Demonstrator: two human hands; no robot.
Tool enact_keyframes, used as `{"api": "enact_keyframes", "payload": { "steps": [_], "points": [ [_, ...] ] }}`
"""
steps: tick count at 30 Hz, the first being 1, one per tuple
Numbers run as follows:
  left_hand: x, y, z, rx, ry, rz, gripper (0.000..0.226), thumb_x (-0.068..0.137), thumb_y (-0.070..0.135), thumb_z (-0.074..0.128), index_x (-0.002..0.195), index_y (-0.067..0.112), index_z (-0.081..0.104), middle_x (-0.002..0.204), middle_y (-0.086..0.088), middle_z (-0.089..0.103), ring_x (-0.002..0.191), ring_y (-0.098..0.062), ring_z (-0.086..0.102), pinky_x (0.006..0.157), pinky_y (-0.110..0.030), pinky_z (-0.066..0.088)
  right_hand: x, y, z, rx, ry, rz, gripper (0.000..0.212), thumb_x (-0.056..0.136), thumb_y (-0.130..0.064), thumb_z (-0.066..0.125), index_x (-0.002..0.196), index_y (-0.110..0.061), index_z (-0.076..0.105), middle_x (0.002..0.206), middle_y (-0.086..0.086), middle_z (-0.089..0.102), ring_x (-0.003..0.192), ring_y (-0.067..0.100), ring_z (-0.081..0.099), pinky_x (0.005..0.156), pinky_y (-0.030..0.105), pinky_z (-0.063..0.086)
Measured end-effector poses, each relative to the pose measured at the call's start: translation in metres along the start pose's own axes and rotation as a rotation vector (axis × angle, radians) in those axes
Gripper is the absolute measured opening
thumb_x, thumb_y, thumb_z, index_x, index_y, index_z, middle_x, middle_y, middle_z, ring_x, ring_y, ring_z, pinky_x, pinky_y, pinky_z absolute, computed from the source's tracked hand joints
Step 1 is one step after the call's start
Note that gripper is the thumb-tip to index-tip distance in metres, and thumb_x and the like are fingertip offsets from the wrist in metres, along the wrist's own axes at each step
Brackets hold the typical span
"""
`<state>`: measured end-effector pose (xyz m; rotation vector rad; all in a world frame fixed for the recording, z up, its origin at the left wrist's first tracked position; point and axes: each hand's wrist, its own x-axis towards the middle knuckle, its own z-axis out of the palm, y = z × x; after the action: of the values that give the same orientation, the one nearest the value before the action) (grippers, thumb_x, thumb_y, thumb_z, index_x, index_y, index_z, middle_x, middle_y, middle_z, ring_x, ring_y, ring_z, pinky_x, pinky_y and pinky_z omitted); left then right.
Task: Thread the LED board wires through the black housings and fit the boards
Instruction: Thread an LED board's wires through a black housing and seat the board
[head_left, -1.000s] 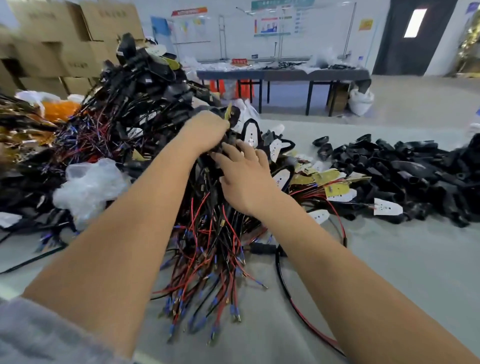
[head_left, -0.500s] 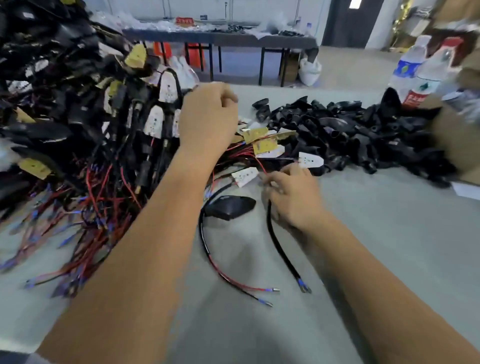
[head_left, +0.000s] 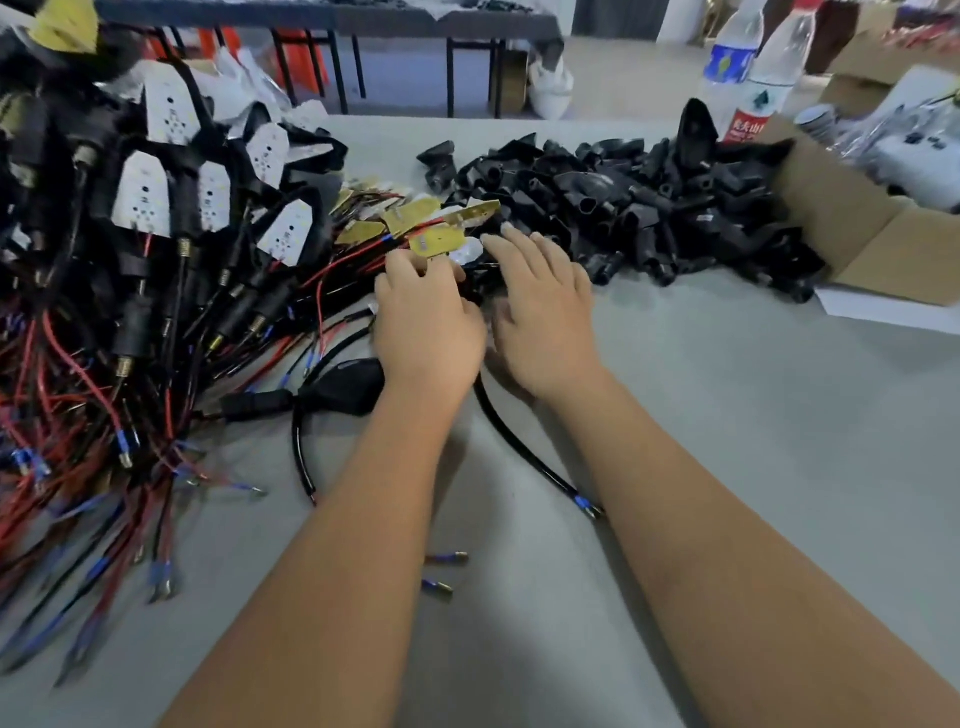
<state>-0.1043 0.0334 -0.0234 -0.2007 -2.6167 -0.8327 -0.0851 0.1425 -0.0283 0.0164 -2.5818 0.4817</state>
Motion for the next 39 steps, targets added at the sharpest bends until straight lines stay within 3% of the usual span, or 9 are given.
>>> {"api": "enact_keyframes", "payload": {
  "steps": [4,9,15,19,21,24,29,35,39],
  "points": [
    [-0.001,0.002,0.001,0.109,0.006,0.131,0.038,0.091,0.015,0.052,0.129,0.02,0.054,0.133,-0.004,0.05,0.116,-0.029,0.041,0.084,-0.038,0.043,0.007,0.0,0.008,-0.264,0.012,-0.062,0.031,0.094,-0.023,0.044,0.122,-0.021,0.057,0.119,-0.002,0.058,0.122,0.024,0.04,0.098,0.037,0.015],
    [0.002,-0.001,-0.003,0.172,0.031,0.17,0.028,0.095,0.016,0.045,0.116,0.018,0.063,0.113,0.001,0.065,0.112,-0.027,0.041,0.084,-0.037,0.039,0.004,0.0,-0.001,-0.309,0.166,-0.118,0.019,0.089,-0.013,0.054,0.099,-0.021,0.068,0.095,-0.004,0.063,0.105,0.024,0.053,0.092,0.036,0.017],
    [0.008,-0.007,-0.011,0.309,0.065,0.098,0.031,0.093,0.012,0.044,0.116,0.017,0.063,0.116,-0.002,0.063,0.116,-0.031,0.041,0.086,-0.039,0.032,0.001,0.025,-0.037,-0.283,0.264,-0.008,0.024,0.1,-0.027,0.043,0.104,-0.026,0.066,0.105,-0.009,0.06,0.122,0.018,0.044,0.102,0.039,0.012],
    [0.013,-0.019,-0.015,0.38,0.027,0.034,0.025,0.1,0.021,0.044,0.114,0.015,0.064,0.118,-0.003,0.061,0.119,-0.032,0.039,0.091,-0.042,0.032,-0.003,0.031,-0.039,-0.361,0.287,0.008,0.023,0.099,-0.018,0.042,0.105,-0.025,0.063,0.107,-0.008,0.06,0.123,0.018,0.043,0.101,0.037,0.009],
    [0.015,-0.021,-0.017,0.375,0.019,0.029,0.029,0.102,0.027,0.042,0.116,0.016,0.064,0.116,-0.004,0.062,0.12,-0.033,0.039,0.093,-0.043,0.032,0.001,0.04,-0.045,-0.309,0.372,0.164,0.023,0.095,-0.014,0.045,0.105,-0.026,0.063,0.109,-0.006,0.061,0.119,0.019,0.044,0.094,0.035,0.012],
    [0.014,-0.017,-0.017,0.424,0.055,0.094,0.031,0.103,0.031,0.041,0.108,0.016,0.068,0.108,-0.005,0.066,0.118,-0.032,0.042,0.092,-0.043,0.031,-0.004,0.068,-0.061,-0.198,0.446,0.425,0.023,0.097,-0.021,0.045,0.108,-0.026,0.064,0.112,-0.005,0.062,0.119,0.019,0.043,0.094,0.034,0.014],
    [0.005,0.007,-0.007,0.494,0.068,0.276,0.02,0.098,0.022,0.047,0.098,0.017,0.066,0.1,-0.004,0.067,0.112,-0.029,0.045,0.09,-0.04,0.03,-0.019,0.077,-0.055,-0.066,0.413,0.486,0.024,0.096,-0.017,0.048,0.107,-0.028,0.065,0.113,-0.008,0.063,0.124,0.014,0.04,0.103,0.034,0.015],
    [-0.006,0.024,0.006,0.243,-0.018,0.285,0.011,0.097,0.007,0.042,0.107,0.01,0.046,0.094,-0.009,0.056,0.075,-0.03,0.05,0.057,-0.035,0.03,-0.02,0.063,-0.043,-0.164,0.375,0.429,0.039,0.086,-0.005,0.055,0.119,-0.024,0.061,0.143,0.001,0.044,0.139,0.022,0.028,0.108,0.038,0.014],
    [-0.013,0.026,0.015,-0.019,-0.023,0.225,0.004,0.1,0.011,0.035,0.103,0.013,0.036,0.074,-0.001,0.053,0.067,-0.033,0.051,0.057,-0.037,0.031,-0.02,0.041,-0.038,0.256,0.448,0.113,0.012,0.084,-0.011,0.058,0.085,-0.002,0.065,0.088,0.013,0.063,0.084,0.025,0.055,0.079,0.039,0.043]
  ]
}}
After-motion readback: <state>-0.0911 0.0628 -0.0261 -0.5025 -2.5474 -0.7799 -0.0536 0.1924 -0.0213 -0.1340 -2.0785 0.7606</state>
